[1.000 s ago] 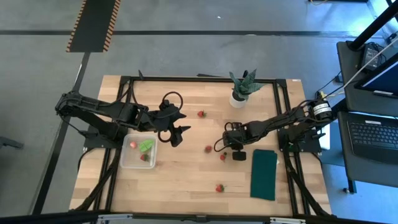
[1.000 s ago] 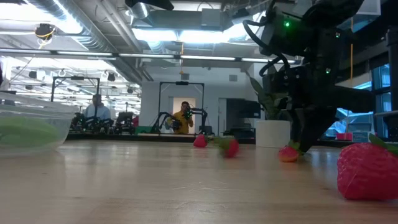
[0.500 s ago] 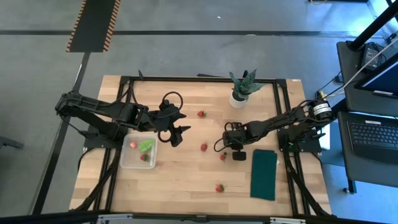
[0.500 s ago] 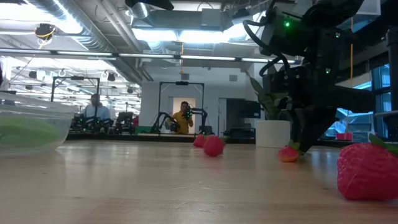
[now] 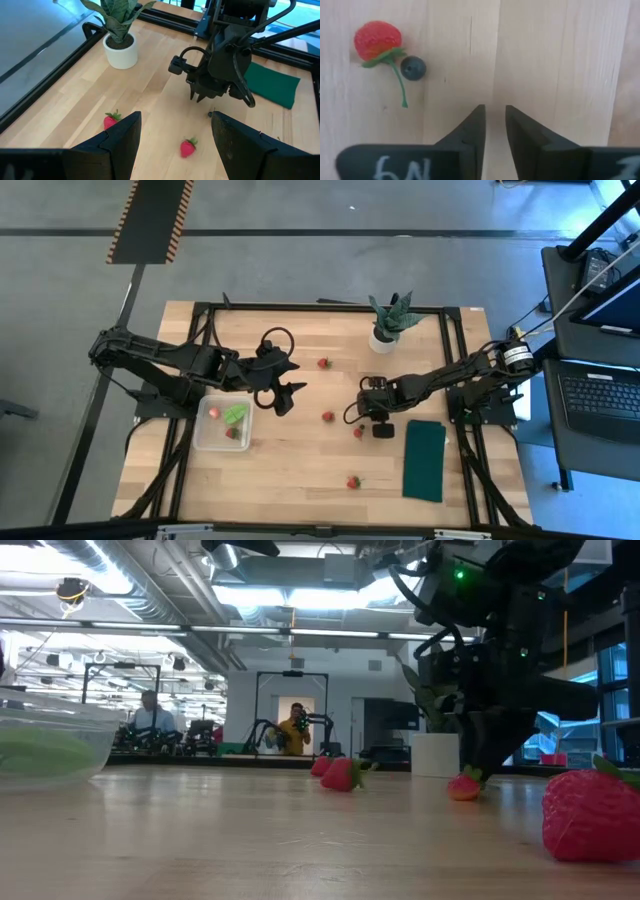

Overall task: Pick and placing Produce into tupperware
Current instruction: Put the red strawberry into the transparent bin

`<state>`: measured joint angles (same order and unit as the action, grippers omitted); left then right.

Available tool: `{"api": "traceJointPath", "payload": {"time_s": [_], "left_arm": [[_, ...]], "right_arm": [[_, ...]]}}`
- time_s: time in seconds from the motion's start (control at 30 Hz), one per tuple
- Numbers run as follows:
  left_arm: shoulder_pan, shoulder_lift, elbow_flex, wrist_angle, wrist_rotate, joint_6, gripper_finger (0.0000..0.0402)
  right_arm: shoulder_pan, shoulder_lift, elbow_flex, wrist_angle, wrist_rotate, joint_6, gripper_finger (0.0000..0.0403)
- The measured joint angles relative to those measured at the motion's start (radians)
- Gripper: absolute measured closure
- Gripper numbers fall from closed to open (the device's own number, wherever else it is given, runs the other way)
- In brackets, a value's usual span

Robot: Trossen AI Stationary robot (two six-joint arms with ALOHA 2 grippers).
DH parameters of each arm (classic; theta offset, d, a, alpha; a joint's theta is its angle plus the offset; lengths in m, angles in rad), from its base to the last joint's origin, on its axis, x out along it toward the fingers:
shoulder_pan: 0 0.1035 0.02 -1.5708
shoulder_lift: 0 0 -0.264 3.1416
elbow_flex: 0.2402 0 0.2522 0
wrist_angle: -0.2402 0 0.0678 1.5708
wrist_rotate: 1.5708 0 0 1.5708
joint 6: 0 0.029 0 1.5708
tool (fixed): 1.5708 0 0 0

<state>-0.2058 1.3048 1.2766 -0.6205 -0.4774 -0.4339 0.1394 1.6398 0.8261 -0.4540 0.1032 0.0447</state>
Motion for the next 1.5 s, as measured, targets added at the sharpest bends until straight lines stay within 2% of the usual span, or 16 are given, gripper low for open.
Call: {"api": "traceJointPath", "payload": {"time_s": [0.13,0.27,0.4,0.57,0.7,1.27,1.37,1.5], "left_arm": [[0.000,0.000,0.000,0.000,0.000,0.000,0.0168],[0.000,0.000,0.000,0.000,0.000,0.000,0.0168],[0.000,0.000,0.000,0.000,0.000,0.000,0.0168],[0.000,0.000,0.000,0.000,0.000,0.000,0.0168],[0.000,0.000,0.000,0.001,0.000,-0.001,0.0168],[0.000,0.000,0.000,0.001,0.000,-0.002,0.0168],[0.000,0.000,0.000,0.005,0.000,-0.002,0.0168],[0.000,0.000,0.000,0.010,0.000,-0.002,0.0168]], "right_arm": [[0.001,0.000,0.000,0.007,0.000,-0.003,0.0269],[0.001,0.000,0.000,0.010,0.000,-0.001,0.0197],[0.002,0.000,0.000,0.011,0.052,0.042,0.0128],[0.002,0.000,0.000,0.010,0.053,0.025,0.0075],[0.002,0.000,0.000,0.010,0.052,0.025,0.0063],[0.006,-0.001,0.003,0.090,0.051,0.086,0.0062],[0.005,-0.001,0.038,0.078,0.044,0.062,0.0062],[0.005,-0.001,0.117,0.082,-0.014,0.028,0.0062]]}}
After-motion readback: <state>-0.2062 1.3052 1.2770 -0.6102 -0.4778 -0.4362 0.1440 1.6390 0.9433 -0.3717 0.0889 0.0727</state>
